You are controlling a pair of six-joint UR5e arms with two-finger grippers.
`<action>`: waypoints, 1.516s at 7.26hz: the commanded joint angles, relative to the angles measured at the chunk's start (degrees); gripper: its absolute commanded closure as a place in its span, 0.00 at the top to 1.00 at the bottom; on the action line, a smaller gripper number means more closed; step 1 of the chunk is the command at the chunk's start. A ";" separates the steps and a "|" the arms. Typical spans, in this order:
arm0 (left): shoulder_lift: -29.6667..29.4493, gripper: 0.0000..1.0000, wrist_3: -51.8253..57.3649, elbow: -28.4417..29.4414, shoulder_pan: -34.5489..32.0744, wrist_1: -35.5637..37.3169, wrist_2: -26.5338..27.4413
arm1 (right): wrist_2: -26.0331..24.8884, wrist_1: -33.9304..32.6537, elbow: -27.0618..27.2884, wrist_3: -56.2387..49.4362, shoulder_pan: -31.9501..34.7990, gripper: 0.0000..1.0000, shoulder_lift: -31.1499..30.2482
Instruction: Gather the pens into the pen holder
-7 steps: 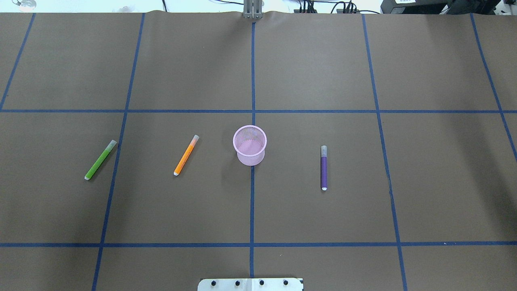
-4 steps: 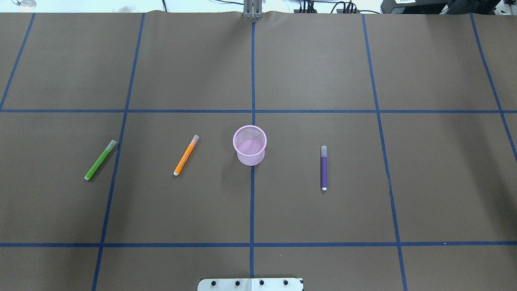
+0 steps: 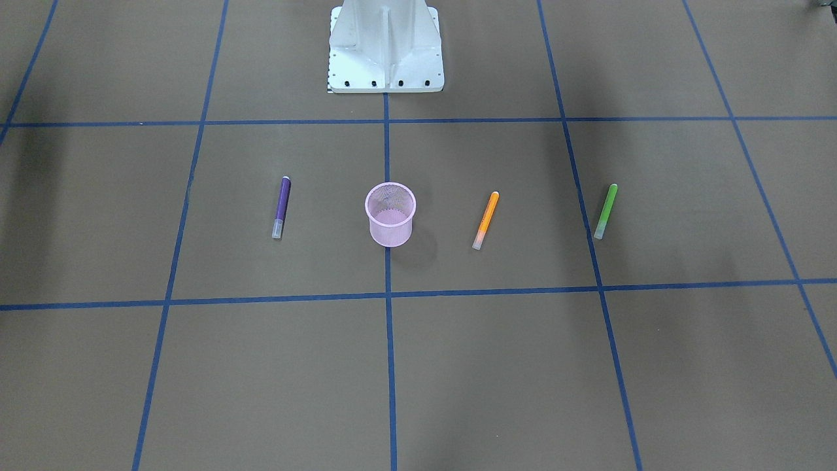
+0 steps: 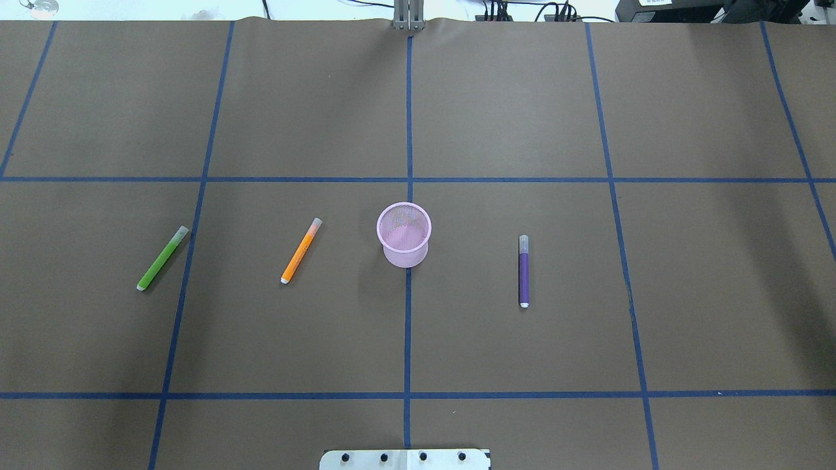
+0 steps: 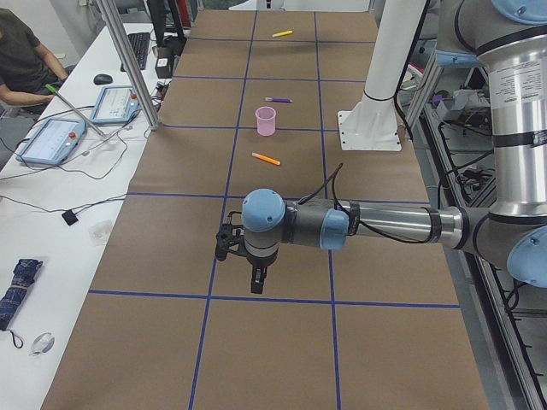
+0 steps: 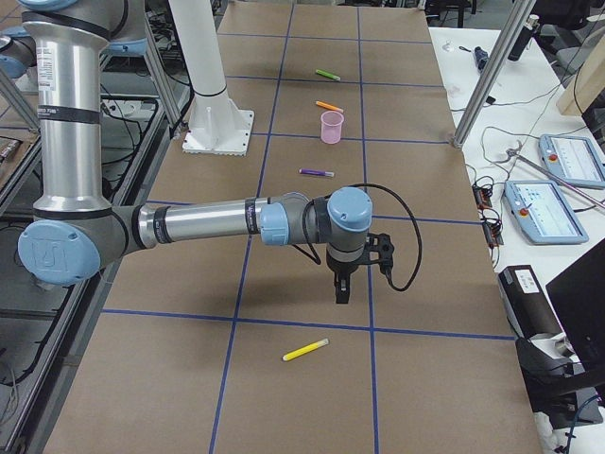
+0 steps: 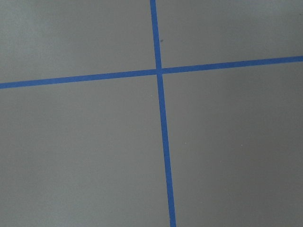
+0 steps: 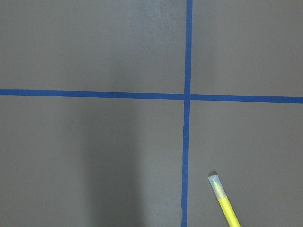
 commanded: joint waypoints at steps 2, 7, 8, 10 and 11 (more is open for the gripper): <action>-0.05 1.00 -0.17 -0.18 0.07 -1.65 -0.42 | 1.55 8.10 -0.18 0.98 0.07 1.00 -3.88; -0.05 1.00 -0.17 -0.09 0.07 -2.10 -0.42 | -4.79 13.62 -17.37 -14.76 -1.59 0.98 -2.00; -0.05 1.00 -0.17 -0.09 0.07 -2.10 -0.42 | -4.71 9.77 -22.28 -14.75 -2.30 0.98 2.99; -0.05 1.00 -0.17 -0.09 0.16 -2.10 -0.42 | -5.14 6.83 -23.47 -14.76 -5.98 0.94 4.53; -0.05 1.00 -0.17 -0.09 0.16 -2.19 -0.42 | -5.06 6.92 -25.13 -14.75 -6.26 0.92 4.62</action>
